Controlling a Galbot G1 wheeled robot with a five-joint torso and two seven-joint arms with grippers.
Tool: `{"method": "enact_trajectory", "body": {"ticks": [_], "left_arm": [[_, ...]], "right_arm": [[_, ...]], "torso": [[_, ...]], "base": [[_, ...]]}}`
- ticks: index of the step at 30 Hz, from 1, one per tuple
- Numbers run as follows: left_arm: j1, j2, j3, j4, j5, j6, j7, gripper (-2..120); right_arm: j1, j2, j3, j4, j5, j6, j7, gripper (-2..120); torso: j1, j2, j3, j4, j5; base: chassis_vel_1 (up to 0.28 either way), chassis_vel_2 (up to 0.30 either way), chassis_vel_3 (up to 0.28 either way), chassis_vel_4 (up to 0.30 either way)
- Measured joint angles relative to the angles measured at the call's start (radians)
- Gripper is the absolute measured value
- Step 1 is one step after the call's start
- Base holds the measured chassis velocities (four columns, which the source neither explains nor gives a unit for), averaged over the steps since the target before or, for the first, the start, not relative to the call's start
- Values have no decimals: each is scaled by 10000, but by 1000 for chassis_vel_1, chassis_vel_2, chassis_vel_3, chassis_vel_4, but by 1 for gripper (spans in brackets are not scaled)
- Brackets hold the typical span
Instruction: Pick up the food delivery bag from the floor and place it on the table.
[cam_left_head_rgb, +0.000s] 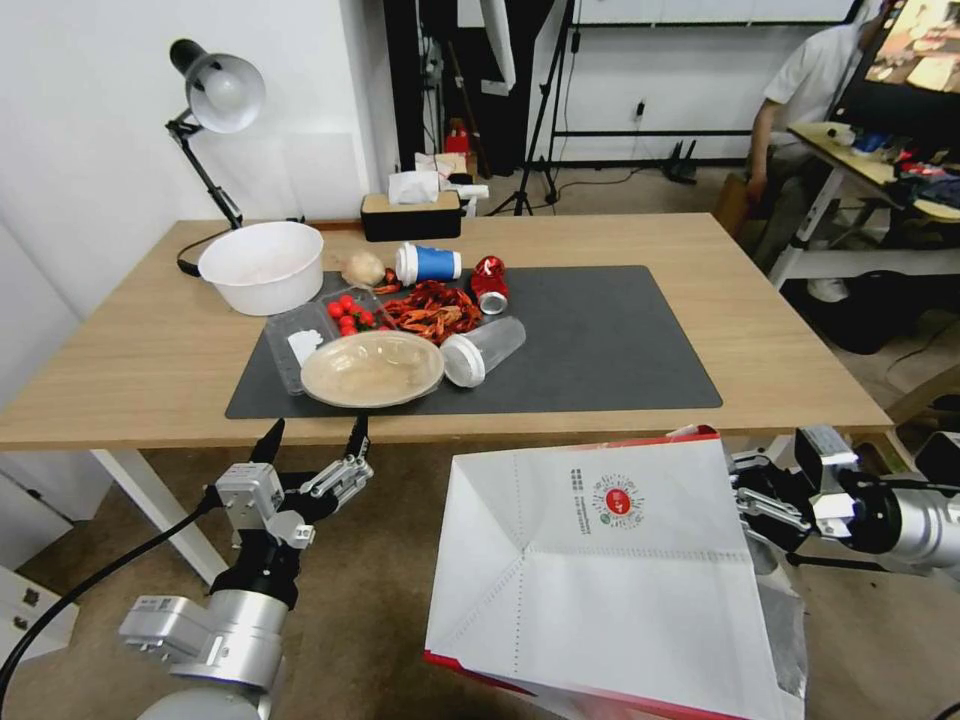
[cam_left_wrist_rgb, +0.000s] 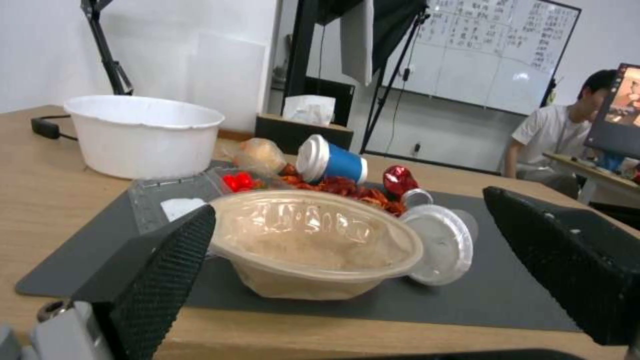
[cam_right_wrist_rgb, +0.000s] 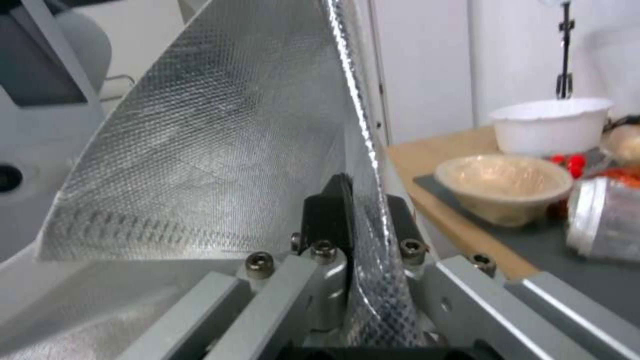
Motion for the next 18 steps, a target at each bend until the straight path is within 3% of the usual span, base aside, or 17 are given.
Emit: {"method": "enact_trajectory", "body": {"ticks": [11, 15, 18], "left_arm": [[-81, 29, -46, -29, 15, -24, -49, 100], [-81, 46, -89, -59, 14, -25, -66, 100], [-60, 55, -125, -95, 13, -34, -97, 100]], "right_arm": [[-46, -493, 1415, 248, 2373, -285, 377, 0], [-87, -645, 1954, 424, 3154, -327, 937, 0], [-63, -835, 2431, 661, 3969, -140, 2019, 0]], "torso": [[-9, -20, -11, 0, -1], [-10, -26, -13, 0, 0], [-13, -30, -16, -1, -1]], "base": [[0, 0, 0, 0], [0, 0, 0, 0], [0, 0, 0, 0]]}}
